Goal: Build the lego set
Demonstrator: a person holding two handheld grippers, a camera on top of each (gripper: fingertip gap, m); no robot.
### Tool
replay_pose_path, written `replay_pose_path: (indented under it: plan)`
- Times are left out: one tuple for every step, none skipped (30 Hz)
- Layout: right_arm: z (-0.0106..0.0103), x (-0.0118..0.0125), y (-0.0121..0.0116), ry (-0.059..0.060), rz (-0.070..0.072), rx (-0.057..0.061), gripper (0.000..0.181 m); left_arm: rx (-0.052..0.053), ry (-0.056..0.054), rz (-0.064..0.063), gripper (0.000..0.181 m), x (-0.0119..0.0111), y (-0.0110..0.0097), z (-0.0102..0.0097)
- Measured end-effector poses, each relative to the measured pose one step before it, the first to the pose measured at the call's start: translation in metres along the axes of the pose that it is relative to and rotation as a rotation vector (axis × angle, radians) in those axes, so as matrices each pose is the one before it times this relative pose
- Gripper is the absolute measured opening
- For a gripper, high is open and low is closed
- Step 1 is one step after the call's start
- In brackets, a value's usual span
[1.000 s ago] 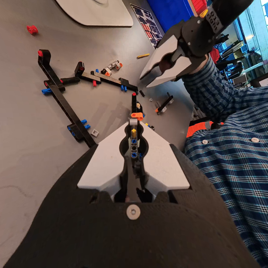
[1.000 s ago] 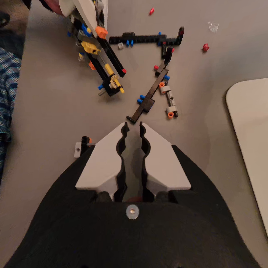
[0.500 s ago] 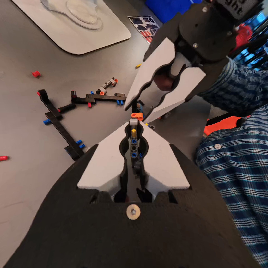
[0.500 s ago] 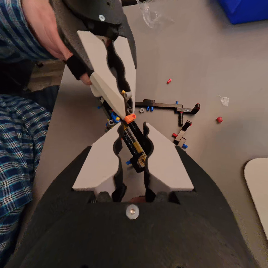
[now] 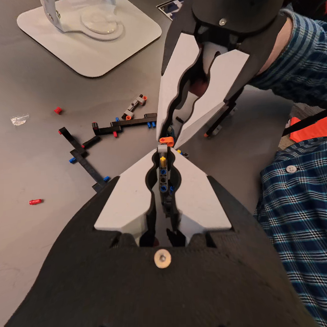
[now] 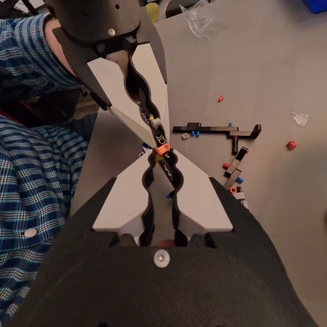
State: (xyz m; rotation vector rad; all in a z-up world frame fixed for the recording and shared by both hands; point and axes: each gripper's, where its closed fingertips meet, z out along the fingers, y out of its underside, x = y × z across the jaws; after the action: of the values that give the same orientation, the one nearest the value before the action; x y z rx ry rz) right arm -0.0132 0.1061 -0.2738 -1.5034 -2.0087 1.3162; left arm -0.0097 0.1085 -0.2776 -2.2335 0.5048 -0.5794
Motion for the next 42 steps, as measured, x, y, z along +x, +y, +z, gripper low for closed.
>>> replay_pose_path:
  plan:
    - [-0.00096,-0.00127,-0.00002,-0.0154,-0.0079,-0.0062,0.012,-0.0006,0.0052,0.0052,0.006,0.00131,-0.00074,-0.00027]
    - [-0.0015,-0.00142,-0.00046,-0.0219,-0.0055,-0.0023,0.012,0.0043,0.0086,0.0034,0.006,0.00177,-0.00147,-0.00044]
    - [-0.00205,-0.00166,-0.00054,-0.0256,-0.0109,-0.0002,0.012,0.0052,0.0113,0.0005,0.006,0.00206,-0.0016,-0.00066]
    - [-0.00214,-0.00206,-0.00032,-0.0261,-0.0176,-0.0003,0.012,0.0064,0.0141,0.0002,0.006,0.00262,-0.00151,-0.00051]
    - [-0.00211,-0.00229,0.00003,-0.0256,-0.024,-0.0028,0.012,0.0067,0.0152,-0.0023,0.006,0.00261,-0.00121,-0.00024]
    - [-0.00195,-0.00184,0.00002,-0.0204,-0.0213,-0.0024,0.011,0.0095,0.0131,-0.0061,0.006,0.00177,-0.00137,-0.00041]
    - [-0.00186,-0.00097,-0.00072,-0.0139,-0.014,-0.0021,0.01,0.0132,0.0172,-0.0145,0.006,0.00131,-0.00167,-0.00064]
    - [-0.00182,-0.00103,-0.00114,-0.0134,-0.0104,-0.001,0.01,0.0168,0.0206,-0.0184,0.006,0.00107,-0.00191,-0.00074]
    - [-0.0016,0.00062,-0.0017,-0.0033,0.0006,0.0026,0.01,0.0156,-0.0005,-0.0132,0.006,-0.00133,-0.00223,-0.00042]
    - [-0.00079,0.00137,-0.00097,0.0046,0.0086,-0.0032,0.01,-0.0005,-0.0075,0.0042,0.006,-0.00088,-0.00078,0.00038]
    - [-0.0002,0.00064,0.00053,0.0053,0.0077,-0.0121,0.012,-0.0095,-0.0053,0.0144,0.006,0.00032,0.00032,0.0006]
    - [-0.00027,0.00238,0.0,0.0197,0.0062,-0.005,0.02,-0.0009,-0.0029,0.0068,0.006,0.00045,-0.00081,0.00005]
    - [-0.0009,0.00102,-0.0021,0.0099,0.0104,0.0126,0.023,0.0089,0.0042,-0.0045,0.006,0.00078,-0.00183,-0.0003]
    - [-0.00099,-0.00179,-0.00239,-0.0063,0.0115,0.0137,0.023,0.0035,0.0056,-0.0059,0.006,0.00075,-0.0005,-0.00002]
    - [-0.00067,0.00019,-0.00138,0.0104,0.0029,0.0033,0.023,-0.0029,-0.0047,0.0037,0.006,-0.00038,0.00048,0.00041]
    - [0.00036,0.00106,0.00019,0.0149,-0.0006,-0.0083,0.02,0.0008,-0.0082,0.0026,0.006,-0.00093,-0.00003,0.00036]
    - [0.00083,-0.00093,0.00098,-0.0041,0.0019,-0.0099,0.013,-0.0031,-0.0082,-0.0035,0.006,-0.00146,0.00047,0.00033]
    - [0.00051,-0.00122,0.00103,-0.0081,-0.005,-0.0064,0.011,-0.0028,0.0063,-0.0005,0.006,0.00073,0.00065,0.00024]
    - [-0.00041,-0.0012,0.00055,-0.0106,-0.0069,-0.0022,0.011,0.0047,0.0104,-0.0065,0.006,0.00127,-0.0005,-0.00013]
    - [-0.00106,-0.00072,-0.00063,-0.0121,-0.0017,0.003,0.01,0.0097,0.0082,-0.0085,0.006,0.0009,-0.00141,-0.00037]
    - [-0.00136,-0.0015,-0.00024,-0.0176,-0.0067,0.0007,0.01,0.0042,0.0138,-0.0034,0.006,0.00198,-0.0008,-0.00031]
    - [-0.00136,-0.00183,-0.0002,-0.0202,-0.0082,-0.0021,0.01,0.0026,0.0103,0.0037,0.006,0.00188,-0.00091,-0.00026]
    - [-0.00115,-0.00176,-0.00023,-0.0195,-0.0105,-0.0025,0.01,0.0013,0.0112,0.0026,0.006,0.00212,-0.00081,-0.00021]
    - [-0.00125,-0.00253,-0.00001,-0.025,-0.0126,-0.0037,0.01,0.0012,0.0177,0.0031,0.006,0.00311,-0.00059,-0.00005]
    - [-0.00144,-0.00313,0.00037,-0.0292,-0.0154,-0.0056,0.009,0.0019,0.0163,0.0032,0.007,0.0032,-0.00051,0.00033]
    - [-0.00151,-0.00275,0.00057,-0.0263,-0.0144,-0.0075,0.008,0.002,0.0146,0.0048,0.006,0.00289,-0.0006,0.00031]
    - [-0.00146,-0.00251,0.00079,-0.0243,-0.0147,-0.0086,0.007,0.0015,0.0185,0.0002,0.006,0.00317,-0.00044,0.00031]
    - [-0.0014,-0.00293,0.00041,-0.028,-0.0106,-0.0065,0.006,0.0027,0.025,-0.0021,0.006,0.0038,-0.00069,0.00037]
    - [-0.00113,-0.00345,0.00015,-0.0308,-0.0133,-0.0069,0.006,0.0028,0.0243,0.0002,0.006,0.00384,-0.00066,0.0008]
    - [-0.00108,-0.00343,-0.0001,-0.0321,-0.0115,-0.0059,0.006,0.0039,0.0191,0.0035,0.006,0.00331,-0.00083,0.00065]
    - [-0.00089,-0.00256,-0.00025,-0.0297,-0.0071,-0.0039,0.006,0.0029,0.0162,0.0031,0.006,0.00253,-0.00077,0.0004]
    - [-0.00046,-0.00183,-0.00031,-0.0277,-0.001,-0.0021,0.006,0.0019,0.0094,0.0029,0.006,0.00119,-0.00056,0.00029]
    - [-0.0002,0.00036,-0.00016,-0.0137,0.0048,-0.0018,0.006,0.0002,-0.0014,-0.0036,0.006,-0.00109,-0.00005,-0.00036]
    - [0.00019,0.001,-0.00002,-0.0055,0.0059,-0.0014,0.006,0.0006,0.0027,-0.0032,0.006,-0.00057,0.00033,-0.00026]
    - [0.0008,-0.00062,0.00015,-0.0087,0.0012,-0.0017,0.006,-0.0006,0.011,-0.0006,0.006,0.00113,0.00081,0.0]
    - [0.00108,-0.00021,0.00036,-0.004,0.0035,-0.0025,0.006,-0.0022,0.0002,-0.0064,0.006,-0.00069,0.00124,-0.00003]
    - [0.00078,0.00176,0.00062,0.0064,0.0099,-0.0016,0.006,0.0017,-0.0055,-0.0175,0.006,-0.00238,0.00079,-0.00024]
    - [-0.00059,0.00288,-0.00076,0.0118,0.0185,0.0072,0.006,0.0194,-0.001,-0.0281,0.006,-0.00291,-0.00163,-0.001]
    - [-0.00285,0.00479,-0.00276,0.0274,0.0171,0.0193,0.009,0.0369,0.0126,-0.0445,0.006,-0.0022,-0.00423,-0.00205]
    - [-0.00374,0.00473,-0.00432,0.0295,0.0142,0.0283,0.015,0.0319,0.0246,-0.0415,0.006,-0.00033,-0.00362,-0.00181]
    - [-0.00242,-0.00049,-0.00241,-0.0001,0.0028,0.0139,0.018,0.0102,0.0005,-0.0155,0.006,-0.00236,-0.00084,-0.00075]
    - [-0.00011,-0.00074,0.0004,0.0026,-0.0036,-0.0057,0.018,0.0004,-0.0166,-0.0029,0.006,-0.0039,0.00035,0.00002]
